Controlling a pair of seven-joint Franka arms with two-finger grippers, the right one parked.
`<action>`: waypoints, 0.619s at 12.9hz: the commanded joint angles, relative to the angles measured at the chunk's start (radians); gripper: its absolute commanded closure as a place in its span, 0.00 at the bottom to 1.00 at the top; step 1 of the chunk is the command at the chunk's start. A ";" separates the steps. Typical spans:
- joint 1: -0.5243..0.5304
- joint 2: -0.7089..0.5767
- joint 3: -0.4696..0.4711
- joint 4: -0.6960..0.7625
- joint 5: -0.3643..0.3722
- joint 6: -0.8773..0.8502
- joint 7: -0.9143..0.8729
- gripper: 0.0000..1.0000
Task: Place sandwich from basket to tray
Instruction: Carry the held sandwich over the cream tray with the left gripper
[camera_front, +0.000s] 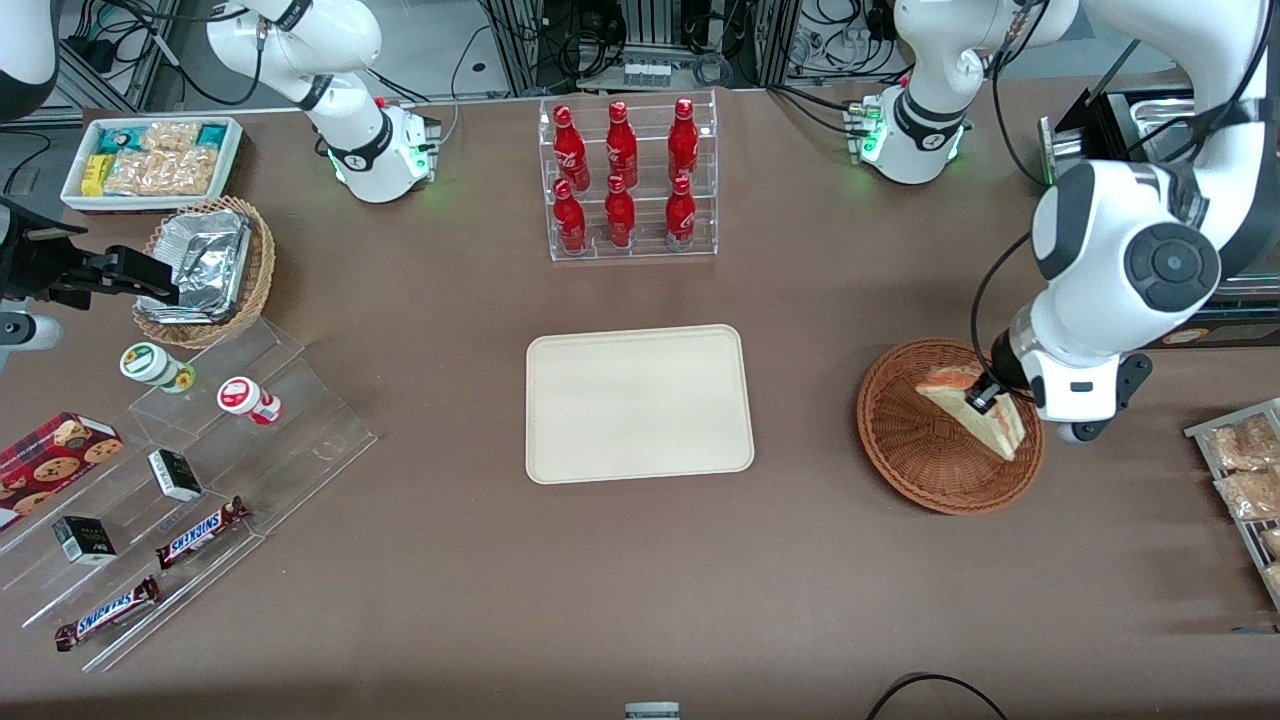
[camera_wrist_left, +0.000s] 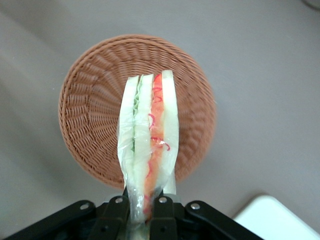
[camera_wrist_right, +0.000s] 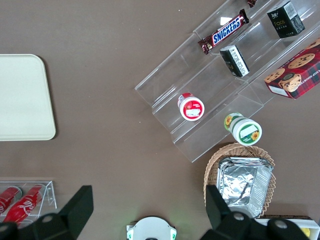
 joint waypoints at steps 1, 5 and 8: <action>-0.097 0.033 -0.002 0.092 0.010 -0.064 0.108 1.00; -0.288 0.105 -0.002 0.149 0.007 -0.054 0.122 1.00; -0.411 0.215 -0.002 0.247 0.004 -0.050 0.106 1.00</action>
